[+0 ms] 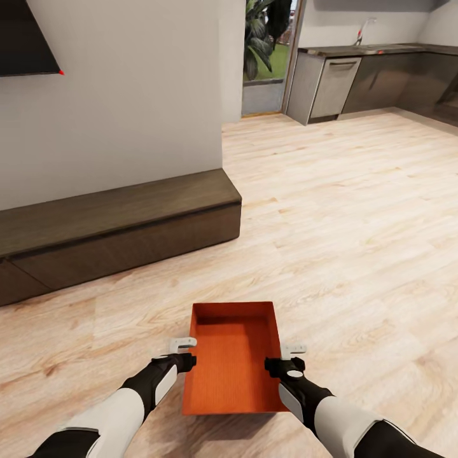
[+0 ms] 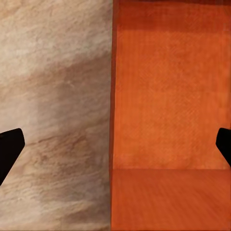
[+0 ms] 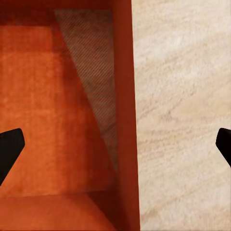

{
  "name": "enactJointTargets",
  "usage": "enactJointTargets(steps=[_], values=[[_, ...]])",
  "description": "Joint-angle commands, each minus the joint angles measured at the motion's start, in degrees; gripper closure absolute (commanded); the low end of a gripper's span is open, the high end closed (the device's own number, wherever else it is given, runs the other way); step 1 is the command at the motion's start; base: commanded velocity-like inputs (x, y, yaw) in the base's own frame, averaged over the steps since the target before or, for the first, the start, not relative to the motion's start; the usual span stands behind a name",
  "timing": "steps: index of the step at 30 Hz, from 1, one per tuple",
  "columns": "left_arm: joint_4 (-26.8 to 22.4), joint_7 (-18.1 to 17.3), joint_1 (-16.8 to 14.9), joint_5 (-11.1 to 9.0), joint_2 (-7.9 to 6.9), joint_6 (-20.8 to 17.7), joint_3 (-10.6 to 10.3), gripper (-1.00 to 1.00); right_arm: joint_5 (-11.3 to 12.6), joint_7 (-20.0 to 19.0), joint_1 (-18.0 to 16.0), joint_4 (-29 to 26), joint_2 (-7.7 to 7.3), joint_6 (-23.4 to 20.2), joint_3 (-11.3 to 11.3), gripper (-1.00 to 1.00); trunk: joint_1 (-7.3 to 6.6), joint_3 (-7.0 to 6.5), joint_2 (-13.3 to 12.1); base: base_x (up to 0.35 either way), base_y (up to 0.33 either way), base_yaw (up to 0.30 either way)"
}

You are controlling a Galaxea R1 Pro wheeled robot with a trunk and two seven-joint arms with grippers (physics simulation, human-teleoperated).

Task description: Move the two storage containers from the living room to the garage. In the garage, place one container on the floor and stack the other container on top of it (either order is fine).

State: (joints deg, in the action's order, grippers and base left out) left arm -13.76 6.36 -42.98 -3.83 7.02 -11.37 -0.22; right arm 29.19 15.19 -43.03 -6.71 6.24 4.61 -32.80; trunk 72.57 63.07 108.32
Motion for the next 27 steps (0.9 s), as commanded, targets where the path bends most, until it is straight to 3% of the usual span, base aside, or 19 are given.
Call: enactJointTargets(steps=[1, 27], values=[[-0.1, 0.2, 0.0, -0.4, 0.01, -0.3, 0.0, -1.0, 0.6, 0.2, 0.0, 0.0, 0.0, 0.2, -0.5, -1.0, 0.22, 0.22, 0.4, 0.0, 0.0, 0.0], [-0.1, 0.2, 0.1, -0.5, 0.07, -0.2, 0.0, -1.0, 0.5, 0.2, 0.0, 0.0, -0.19, 0.2, -0.6, -1.0, 5.93, 4.89, 10.9, 0.0, 0.0, 0.0]])
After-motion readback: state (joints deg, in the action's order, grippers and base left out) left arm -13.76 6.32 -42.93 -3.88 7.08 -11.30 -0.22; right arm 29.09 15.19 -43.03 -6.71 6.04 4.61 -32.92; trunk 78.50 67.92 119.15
